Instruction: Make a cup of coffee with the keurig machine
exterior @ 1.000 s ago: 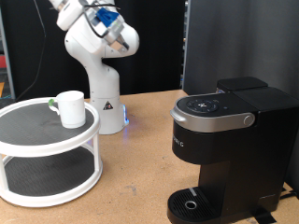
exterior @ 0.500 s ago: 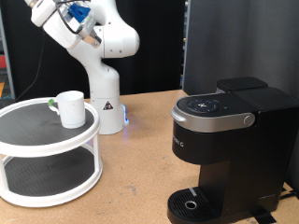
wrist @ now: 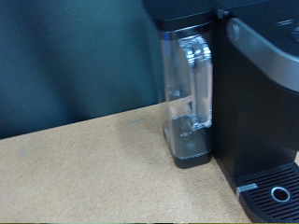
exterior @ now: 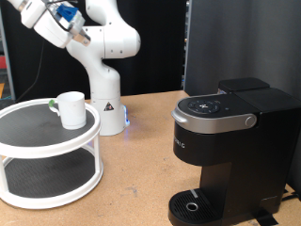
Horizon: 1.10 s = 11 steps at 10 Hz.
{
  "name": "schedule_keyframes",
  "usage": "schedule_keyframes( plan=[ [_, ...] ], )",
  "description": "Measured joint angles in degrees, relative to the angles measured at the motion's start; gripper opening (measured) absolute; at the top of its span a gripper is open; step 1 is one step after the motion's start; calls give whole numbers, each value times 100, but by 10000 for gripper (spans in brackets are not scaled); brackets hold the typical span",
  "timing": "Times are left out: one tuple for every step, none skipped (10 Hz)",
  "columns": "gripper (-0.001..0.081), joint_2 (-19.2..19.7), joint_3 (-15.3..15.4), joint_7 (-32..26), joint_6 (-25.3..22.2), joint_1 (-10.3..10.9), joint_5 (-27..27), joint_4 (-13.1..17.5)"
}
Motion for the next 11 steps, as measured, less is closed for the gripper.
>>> schedule_keyframes(
  plan=[
    [7,-47,-179,-236,-216,-46,-221,49],
    [7,-82,-344,-469,-497,-74,-490,129],
    [7,-108,-441,-603,-680,-76,-608,203],
    [7,-100,-427,-559,-662,-75,-596,189],
    [7,-111,-443,-556,-437,-97,-417,125],
    [7,-131,-494,-559,-229,-140,-220,44],
    [7,-152,-569,-570,-128,-191,-103,-12],
    [7,-165,-663,-596,-110,-232,-50,-32],
    [7,-175,-758,-603,-124,-266,-44,-33],
    [7,-182,-854,-641,-186,-297,-75,-19],
    [7,-191,-978,-752,-314,-314,-96,17]
  ],
)
